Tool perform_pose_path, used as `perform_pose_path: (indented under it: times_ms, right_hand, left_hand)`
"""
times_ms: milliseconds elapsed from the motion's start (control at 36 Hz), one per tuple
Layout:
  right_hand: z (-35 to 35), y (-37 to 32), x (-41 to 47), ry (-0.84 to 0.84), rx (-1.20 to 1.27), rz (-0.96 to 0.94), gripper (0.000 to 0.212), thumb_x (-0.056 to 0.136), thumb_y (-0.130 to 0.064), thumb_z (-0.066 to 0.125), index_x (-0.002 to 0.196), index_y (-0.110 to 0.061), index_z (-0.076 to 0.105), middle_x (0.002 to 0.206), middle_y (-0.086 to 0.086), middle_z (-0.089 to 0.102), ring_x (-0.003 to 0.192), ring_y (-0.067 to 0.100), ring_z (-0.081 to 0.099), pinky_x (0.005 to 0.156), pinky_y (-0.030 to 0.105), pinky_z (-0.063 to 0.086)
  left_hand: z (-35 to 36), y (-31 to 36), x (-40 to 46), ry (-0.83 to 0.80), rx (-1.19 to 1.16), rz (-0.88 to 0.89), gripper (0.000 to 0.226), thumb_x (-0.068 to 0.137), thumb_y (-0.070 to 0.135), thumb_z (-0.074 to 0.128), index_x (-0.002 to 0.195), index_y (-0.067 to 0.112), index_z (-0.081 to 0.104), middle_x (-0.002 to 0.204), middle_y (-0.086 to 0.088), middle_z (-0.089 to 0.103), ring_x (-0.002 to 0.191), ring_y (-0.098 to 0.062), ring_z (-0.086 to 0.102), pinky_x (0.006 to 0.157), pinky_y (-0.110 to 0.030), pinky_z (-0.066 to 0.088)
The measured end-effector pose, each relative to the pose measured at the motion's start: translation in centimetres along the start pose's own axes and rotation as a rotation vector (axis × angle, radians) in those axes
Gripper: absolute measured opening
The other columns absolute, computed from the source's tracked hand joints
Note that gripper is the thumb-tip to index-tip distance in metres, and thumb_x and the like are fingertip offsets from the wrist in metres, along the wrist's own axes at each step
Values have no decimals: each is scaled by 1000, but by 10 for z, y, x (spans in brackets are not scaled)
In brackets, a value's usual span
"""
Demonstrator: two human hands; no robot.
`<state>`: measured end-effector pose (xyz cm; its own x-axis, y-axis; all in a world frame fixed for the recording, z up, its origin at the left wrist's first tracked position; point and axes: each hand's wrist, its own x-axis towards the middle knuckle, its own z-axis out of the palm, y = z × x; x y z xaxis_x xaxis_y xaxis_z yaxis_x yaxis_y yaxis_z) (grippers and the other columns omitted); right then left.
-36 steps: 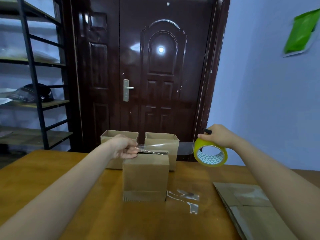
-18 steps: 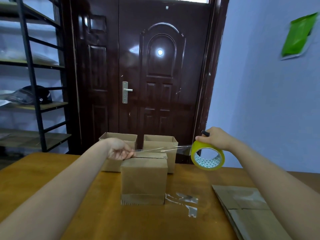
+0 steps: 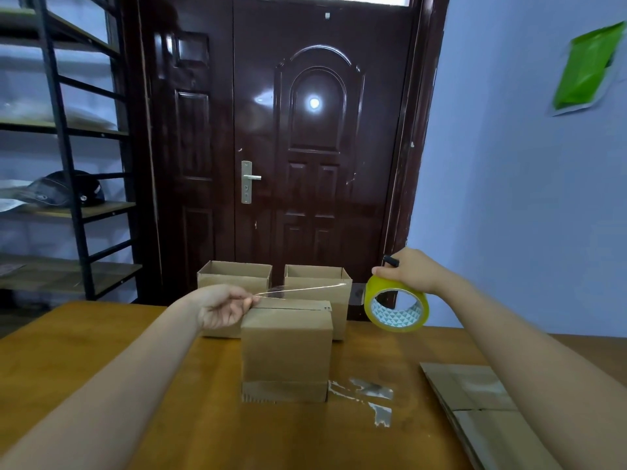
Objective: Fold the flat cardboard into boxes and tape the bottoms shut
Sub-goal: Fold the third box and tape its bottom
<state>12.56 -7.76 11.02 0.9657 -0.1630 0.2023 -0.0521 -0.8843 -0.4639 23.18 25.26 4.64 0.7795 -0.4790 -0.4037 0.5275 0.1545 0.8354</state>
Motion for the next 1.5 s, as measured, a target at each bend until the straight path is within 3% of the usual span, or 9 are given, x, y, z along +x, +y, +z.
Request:
perform_pose_path:
  times_ms: [167,278,556,833,1056,1194,1278,1389,1500]
  right_hand:
    - [5,0,5,-18,8,12,46,88,-46,61,64,-8,51,56,4,45,53,16,47,56,29,38]
    - [8,1,7,-27,44,21,46,89,-44,60,63,-8,52,55,4,46,52,15,47,56,27,39]
    - [21,1,14,-56,53,25,46,89,-45,60,61,-9,52,54,2,48,53,15,50,57,26,41]
    - [24,0,17,-85,55,18,47,88,-46,61,63,-7,53,55,3,47,52,16,49,58,29,40]
    - [28,4,14,-92,116,5,47,89,-44,60,59,-10,51,51,1,45,50,15,47,58,29,41]
    - [15,3,6,-29,363,23,45,89,-40,62,63,-5,57,49,4,49,48,17,50,59,33,47]
    - [7,1,1,7,467,44,45,90,-37,62,57,-8,55,46,5,49,44,19,49,53,30,49]
    - [4,3,-1,21,455,39,47,90,-38,62,52,-12,52,44,1,48,44,18,48,57,31,47]
    - [4,7,-2,29,447,58,47,90,-39,62,52,-12,54,44,1,50,43,16,49,57,31,48]
  left_hand:
    - [-3,-7,-2,21,1,75,31,95,1,48,70,-5,65,53,-9,61,38,-6,54,31,-11,36]
    - [0,-10,-6,18,-45,97,18,95,0,48,79,2,56,54,-9,63,38,-7,56,31,-10,35]
    - [-15,-23,-3,-60,-245,105,8,94,1,49,89,6,54,62,-12,66,46,-12,64,36,-15,47]
    - [-23,-30,3,-82,-348,145,13,94,1,48,94,14,50,65,-12,68,46,-12,64,34,-14,45]
    - [-12,-29,-1,38,-116,341,45,89,2,58,129,16,43,67,-3,70,47,-5,59,38,-14,43]
    - [0,-16,-6,82,-73,513,55,88,2,60,139,10,39,63,2,67,48,-3,56,39,-14,39]
    - [10,-6,-12,41,-111,581,52,89,2,58,137,10,40,65,2,68,50,-3,57,44,-16,45]
    - [22,1,-19,-12,-131,639,50,88,0,58,134,11,42,76,-2,69,57,-6,62,53,-21,53]
    - [26,0,-22,-25,-14,728,63,81,-12,57,135,16,40,98,-6,70,83,-15,69,87,-39,54]
